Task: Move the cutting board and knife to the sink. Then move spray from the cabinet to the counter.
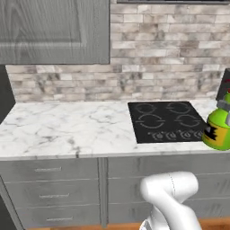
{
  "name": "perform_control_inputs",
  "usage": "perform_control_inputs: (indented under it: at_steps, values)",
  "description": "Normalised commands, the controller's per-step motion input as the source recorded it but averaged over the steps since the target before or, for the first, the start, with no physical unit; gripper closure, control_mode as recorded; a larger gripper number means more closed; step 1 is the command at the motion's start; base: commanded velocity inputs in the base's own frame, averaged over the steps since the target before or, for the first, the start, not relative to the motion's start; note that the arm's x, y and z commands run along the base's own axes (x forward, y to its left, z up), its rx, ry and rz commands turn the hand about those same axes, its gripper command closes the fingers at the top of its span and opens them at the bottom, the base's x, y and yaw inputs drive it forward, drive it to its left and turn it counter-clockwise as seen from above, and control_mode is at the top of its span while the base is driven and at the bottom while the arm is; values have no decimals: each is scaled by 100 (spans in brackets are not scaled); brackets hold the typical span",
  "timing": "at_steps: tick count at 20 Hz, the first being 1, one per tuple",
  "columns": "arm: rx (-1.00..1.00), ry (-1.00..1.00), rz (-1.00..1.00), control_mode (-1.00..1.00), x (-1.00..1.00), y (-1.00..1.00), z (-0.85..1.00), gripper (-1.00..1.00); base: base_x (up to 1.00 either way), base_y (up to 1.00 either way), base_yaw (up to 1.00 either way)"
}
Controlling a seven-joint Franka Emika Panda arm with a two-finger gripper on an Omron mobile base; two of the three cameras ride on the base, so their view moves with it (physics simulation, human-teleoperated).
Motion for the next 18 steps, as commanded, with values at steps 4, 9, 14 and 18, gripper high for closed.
perform_control_inputs:
  at_steps: [4, 9, 14, 18]
  values:
    - [0, 0, 0, 100, 0, 0, 0, 100, 0, 100, -2]
    - [0, 0, 0, 100, 0, 0, 0, 100, 0, 100, -8]
    - [0, 0, 0, 100, 0, 0, 0, 100, 39, 89, -18]
    - [0, 0, 0, 100, 0, 0, 0, 100, 56, 96, -40]
